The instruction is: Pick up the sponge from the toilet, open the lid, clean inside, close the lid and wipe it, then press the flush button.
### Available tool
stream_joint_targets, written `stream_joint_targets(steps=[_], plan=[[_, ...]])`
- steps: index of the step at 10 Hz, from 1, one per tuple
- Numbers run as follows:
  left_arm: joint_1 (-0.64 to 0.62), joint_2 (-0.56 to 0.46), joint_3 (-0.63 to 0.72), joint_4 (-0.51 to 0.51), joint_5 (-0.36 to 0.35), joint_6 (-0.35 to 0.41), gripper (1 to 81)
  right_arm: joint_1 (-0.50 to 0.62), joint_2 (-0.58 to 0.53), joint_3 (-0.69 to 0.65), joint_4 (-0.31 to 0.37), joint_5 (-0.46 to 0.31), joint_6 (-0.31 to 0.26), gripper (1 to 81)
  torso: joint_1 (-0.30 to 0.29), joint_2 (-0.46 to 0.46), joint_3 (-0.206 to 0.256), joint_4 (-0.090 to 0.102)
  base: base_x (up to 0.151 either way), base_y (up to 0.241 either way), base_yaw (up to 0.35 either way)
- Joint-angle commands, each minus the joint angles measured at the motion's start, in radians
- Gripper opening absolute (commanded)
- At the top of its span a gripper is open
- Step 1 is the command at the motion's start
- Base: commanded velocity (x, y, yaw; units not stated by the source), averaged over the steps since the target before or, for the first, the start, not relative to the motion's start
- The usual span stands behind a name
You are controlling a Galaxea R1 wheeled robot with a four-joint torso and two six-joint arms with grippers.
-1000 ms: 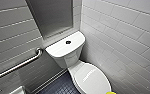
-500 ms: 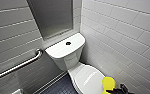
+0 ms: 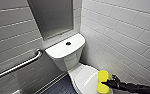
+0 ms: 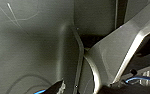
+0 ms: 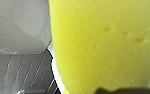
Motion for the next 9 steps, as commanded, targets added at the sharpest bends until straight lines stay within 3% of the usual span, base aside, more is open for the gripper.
stream_joint_targets(steps=[1, 2, 4, 9], plan=[[0.008, 0.005, 0.02, -0.014, 0.077, 0.009, 81.1, 0.146, 0.005, -0.056, 0.073, -0.065, 0.002, 1.0, 0.0, 0.0, 0.0, -0.024, 0.0, 0.0, 0.0], [0.006, 0.009, 0.018, -0.013, 0.079, 0.009, 81.1, 0.152, 0.024, -0.075, 0.076, -0.065, 0.002, 1.0, 0.0, 0.0, 0.0, -0.007, 0.0, 0.0, 0.0], [0.006, 0.018, 0.017, -0.013, 0.08, 0.009, 81.1, 0.164, 0.1, -0.153, 0.074, -0.065, 0.033, 1.0, 0.0, 0.0, 0.0, -0.019, 0.0, 0.0, 0.0], [0.018, 0.011, 0.012, -0.023, 0.076, 0.007, 81.1, 0.227, 0.316, -0.403, 0.077, -0.087, 0.064, 1.0, 0.0, 0.0, 0.0, -0.019, 0.0, 0.0, 0.0]])
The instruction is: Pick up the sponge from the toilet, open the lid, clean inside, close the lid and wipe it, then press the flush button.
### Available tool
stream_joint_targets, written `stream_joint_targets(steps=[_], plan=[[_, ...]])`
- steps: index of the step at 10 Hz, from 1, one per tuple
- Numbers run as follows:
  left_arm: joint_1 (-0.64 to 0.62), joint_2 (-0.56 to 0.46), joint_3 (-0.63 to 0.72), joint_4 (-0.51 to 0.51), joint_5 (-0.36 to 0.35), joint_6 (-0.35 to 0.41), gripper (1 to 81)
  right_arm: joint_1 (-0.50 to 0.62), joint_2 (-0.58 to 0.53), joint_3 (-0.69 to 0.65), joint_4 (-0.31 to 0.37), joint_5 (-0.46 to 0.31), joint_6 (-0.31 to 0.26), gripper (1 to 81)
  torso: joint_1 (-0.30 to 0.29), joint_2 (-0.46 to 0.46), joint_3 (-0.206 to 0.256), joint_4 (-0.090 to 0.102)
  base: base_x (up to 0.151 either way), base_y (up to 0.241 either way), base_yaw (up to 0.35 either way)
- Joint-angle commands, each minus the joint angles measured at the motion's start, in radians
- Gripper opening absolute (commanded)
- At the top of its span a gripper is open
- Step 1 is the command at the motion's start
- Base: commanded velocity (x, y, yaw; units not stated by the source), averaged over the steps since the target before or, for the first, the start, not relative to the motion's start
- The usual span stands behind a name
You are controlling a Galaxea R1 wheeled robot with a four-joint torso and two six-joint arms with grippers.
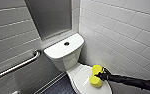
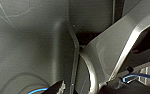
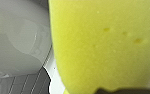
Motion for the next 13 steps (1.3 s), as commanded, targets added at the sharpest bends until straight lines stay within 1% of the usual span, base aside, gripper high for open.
stream_joint_targets(steps=[1, 3, 4, 5, 6, 7, 8, 10, 11, 12, 13], plan=[[0.014, -0.004, 0.018, -0.022, 0.068, 0.007, 81.1, 0.16, 0.123, -0.173, 0.021, -0.053, 0.075, 1.0, 0.0, 0.0, 0.0, 0.0, 0.0, 0.0, 0.0], [0.022, -0.012, 0.018, -0.023, 0.065, 0.004, 81.1, 0.19, 0.218, -0.284, 0.021, -0.056, 0.083, 1.0, 0.0, 0.0, 0.0, 0.0, 0.0, 0.0, 0.0], [0.024, -0.012, 0.018, -0.023, 0.064, 0.004, 81.1, 0.197, 0.253, -0.325, 0.019, -0.073, 0.083, 1.0, 0.0, 0.0, -0.078, 0.0, 0.0, 0.0, 0.0], [0.024, -0.012, 0.018, -0.023, 0.064, 0.004, 81.1, 0.202, 0.273, -0.357, 0.019, -0.073, 0.083, 1.0, 0.0, 0.0, -0.099, 0.0, 0.0, 0.0, 0.0], [0.025, -0.012, 0.018, -0.023, 0.064, 0.004, 81.1, 0.204, 0.284, -0.379, 0.021, -0.071, 0.088, 1.0, 0.0, 0.0, -0.023, 0.0, 0.0, 0.0, 0.0], [0.025, -0.011, 0.018, -0.023, 0.065, 0.003, 81.1, 0.194, 0.292, -0.402, 0.021, -0.062, 0.124, 1.0, 0.0, 0.0, -0.044, 0.0, 0.0, 0.0, 0.0], [0.031, -0.011, 0.018, -0.023, 0.064, 0.003, 81.1, 0.178, 0.301, -0.429, 0.019, -0.056, 0.171, 1.0, 0.0, 0.0, -0.051, 0.0, 0.0, 0.0, 0.0], [0.039, -0.012, 0.018, -0.023, 0.064, 0.003, 81.1, 0.147, 0.312, -0.488, 0.021, -0.044, 0.224, 1.0, 0.001, 0.0, -0.057, 0.0, 0.0, 0.0, 0.0], [0.042, -0.012, 0.018, -0.023, 0.064, 0.003, 81.1, 0.116, 0.29, -0.496, 0.022, -0.038, 0.282, 1.0, 0.001, 0.0, -0.057, 0.0, 0.0, 0.0, 0.0], [0.042, -0.012, 0.02, -0.023, 0.064, 0.001, 81.1, 0.078, 0.262, -0.483, 0.022, -0.001, 0.324, 1.0, 0.001, 0.0, -0.057, 0.0, 0.0, 0.0, 0.0], [0.042, -0.012, 0.02, -0.023, 0.064, 0.001, 81.1, 0.041, 0.219, -0.445, 0.022, 0.053, 0.341, 1.0, 0.001, 0.0, -0.057, 0.0, 0.0, 0.0, 0.0]])
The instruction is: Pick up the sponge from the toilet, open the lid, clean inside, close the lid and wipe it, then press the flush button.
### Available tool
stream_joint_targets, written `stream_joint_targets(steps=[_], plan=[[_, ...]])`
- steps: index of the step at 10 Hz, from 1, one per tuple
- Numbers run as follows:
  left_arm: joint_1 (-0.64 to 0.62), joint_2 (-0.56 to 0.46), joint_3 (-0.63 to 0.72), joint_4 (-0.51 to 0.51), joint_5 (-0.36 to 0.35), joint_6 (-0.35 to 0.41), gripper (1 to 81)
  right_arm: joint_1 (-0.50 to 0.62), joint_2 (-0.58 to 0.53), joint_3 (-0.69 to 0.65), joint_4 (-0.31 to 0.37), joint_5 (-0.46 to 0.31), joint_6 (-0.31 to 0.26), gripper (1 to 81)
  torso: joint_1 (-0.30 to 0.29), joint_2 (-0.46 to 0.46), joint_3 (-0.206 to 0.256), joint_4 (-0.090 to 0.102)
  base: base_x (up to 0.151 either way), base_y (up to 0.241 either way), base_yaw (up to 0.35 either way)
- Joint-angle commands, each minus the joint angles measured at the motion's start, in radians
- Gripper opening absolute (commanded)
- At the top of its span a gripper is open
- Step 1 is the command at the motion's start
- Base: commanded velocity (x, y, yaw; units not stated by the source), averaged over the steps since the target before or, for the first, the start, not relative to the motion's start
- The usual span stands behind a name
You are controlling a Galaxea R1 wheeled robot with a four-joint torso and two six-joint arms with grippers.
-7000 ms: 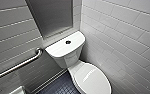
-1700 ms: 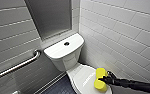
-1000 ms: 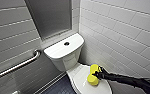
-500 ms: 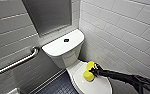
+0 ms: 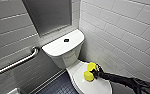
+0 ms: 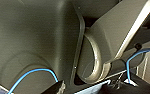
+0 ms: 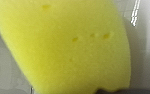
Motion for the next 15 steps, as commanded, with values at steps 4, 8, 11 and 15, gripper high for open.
stream_joint_targets(steps=[4, 8, 11, 15], plan=[[0.023, 0.001, 0.024, -0.014, 0.08, 0.002, 81.1, -0.057, -0.328, 0.288, -0.003, 0.137, 0.07, 1.0, 0.0, 0.0, 0.0, 0.0, 0.0, 0.0, 0.0], [0.023, 0.003, 0.025, -0.014, 0.08, 0.003, 81.1, -0.178, -0.441, 0.406, -0.003, 0.215, 0.084, 1.0, 0.0, 0.0, 0.0, 0.0, 0.0, 0.0, 0.0], [0.023, 0.001, 0.028, -0.014, 0.08, 0.003, 81.1, -0.289, -0.498, 0.475, -0.006, 0.287, 0.082, 1.0, 0.0, 0.0, 0.0, 0.0, 0.0, 0.0, 0.0], [0.023, -0.002, 0.045, -0.013, 0.08, 0.005, 81.1, -0.417, -0.611, 0.608, -0.012, 0.321, 0.075, 1.0, 0.0, 0.0, 0.0, 0.0, 0.0, 0.0, 0.0]])
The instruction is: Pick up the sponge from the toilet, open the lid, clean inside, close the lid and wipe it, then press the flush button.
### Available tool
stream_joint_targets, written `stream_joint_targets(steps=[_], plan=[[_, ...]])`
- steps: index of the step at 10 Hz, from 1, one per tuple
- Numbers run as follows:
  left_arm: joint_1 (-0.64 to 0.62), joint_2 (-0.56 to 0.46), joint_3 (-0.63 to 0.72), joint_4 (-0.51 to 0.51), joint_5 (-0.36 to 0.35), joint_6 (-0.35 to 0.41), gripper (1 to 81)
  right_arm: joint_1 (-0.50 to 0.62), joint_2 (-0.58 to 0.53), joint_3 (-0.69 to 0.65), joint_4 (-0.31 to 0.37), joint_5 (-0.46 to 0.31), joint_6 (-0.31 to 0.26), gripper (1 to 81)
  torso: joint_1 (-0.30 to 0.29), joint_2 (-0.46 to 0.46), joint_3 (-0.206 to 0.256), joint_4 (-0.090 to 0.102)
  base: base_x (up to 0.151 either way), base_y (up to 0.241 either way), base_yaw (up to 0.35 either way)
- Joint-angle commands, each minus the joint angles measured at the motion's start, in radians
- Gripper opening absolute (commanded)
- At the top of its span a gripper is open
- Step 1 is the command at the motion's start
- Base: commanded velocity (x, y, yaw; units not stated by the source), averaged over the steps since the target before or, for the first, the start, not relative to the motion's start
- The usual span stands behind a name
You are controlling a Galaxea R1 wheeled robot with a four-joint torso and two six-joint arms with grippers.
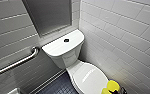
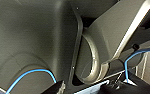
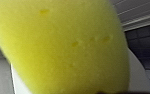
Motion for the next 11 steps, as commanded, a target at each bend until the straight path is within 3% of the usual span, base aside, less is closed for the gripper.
stream_joint_targets(steps=[1, 3, 5, 7, 8, 11], plan=[[0.023, -0.006, 0.046, -0.013, 0.08, 0.007, 81.1, -0.062, -0.13, 0.085, 0.007, -0.113, -0.005, 1.0, 0.0, 0.0, 0.0, 0.0, 0.0, 0.0, 0.0], [0.023, -0.013, 0.057, -0.013, 0.08, 0.007, 81.1, -0.141, -0.186, 0.141, 0.005, -0.053, -0.008, 1.0, 0.0, 0.0, 0.0, 0.0, 0.0, 0.0, 0.0], [0.023, -0.023, 0.077, -0.01, 0.078, 0.008, 81.1, -0.211, -0.217, 0.16, -0.015, -0.051, -0.01, 1.0, 0.0, 0.0, 0.0, 0.0, 0.0, 0.0, 0.0], [0.021, -0.021, 0.084, -0.005, 0.078, 0.008, 81.1, -0.226, -0.247, 0.197, -0.114, -0.065, -0.011, 1.0, 0.0, 0.0, 0.0, 0.0, 0.0, 0.0, 0.0], [0.02, -0.021, 0.087, -0.005, 0.078, 0.008, 81.1, -0.211, -0.294, 0.271, -0.2, -0.083, -0.013, 1.0, 0.0, -0.001, 0.0, 0.0, 0.0, 0.0, 0.0], [0.018, -0.015, 0.087, -0.005, 0.078, 0.008, 81.1, -0.077, -0.378, 0.398, -0.334, -0.24, -0.013, 1.0, 0.0, -0.001, 0.0, 0.0, 0.0, 0.0, 0.0]])
